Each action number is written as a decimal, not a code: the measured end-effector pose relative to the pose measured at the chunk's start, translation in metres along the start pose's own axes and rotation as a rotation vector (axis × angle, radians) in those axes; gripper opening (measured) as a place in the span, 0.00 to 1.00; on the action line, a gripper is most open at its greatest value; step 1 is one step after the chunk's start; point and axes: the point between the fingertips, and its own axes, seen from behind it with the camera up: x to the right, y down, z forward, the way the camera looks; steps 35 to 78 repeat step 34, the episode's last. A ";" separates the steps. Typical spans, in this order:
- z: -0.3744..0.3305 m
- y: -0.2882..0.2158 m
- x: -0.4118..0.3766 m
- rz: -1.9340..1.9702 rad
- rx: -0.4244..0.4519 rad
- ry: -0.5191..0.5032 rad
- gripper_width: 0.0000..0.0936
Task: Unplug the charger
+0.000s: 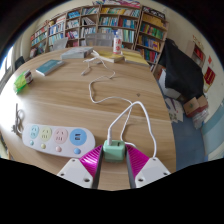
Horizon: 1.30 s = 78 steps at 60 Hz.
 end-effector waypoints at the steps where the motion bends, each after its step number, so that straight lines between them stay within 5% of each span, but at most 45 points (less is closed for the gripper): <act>1: -0.001 0.000 0.000 0.002 -0.006 0.001 0.51; 3: -0.005 -0.001 -0.001 0.006 -0.011 0.002 0.67; 10: -0.037 -0.010 0.007 0.023 0.039 0.053 0.92; 34: -0.226 0.043 -0.007 0.084 0.159 0.045 0.90; 78: -0.226 0.043 -0.007 0.084 0.159 0.045 0.90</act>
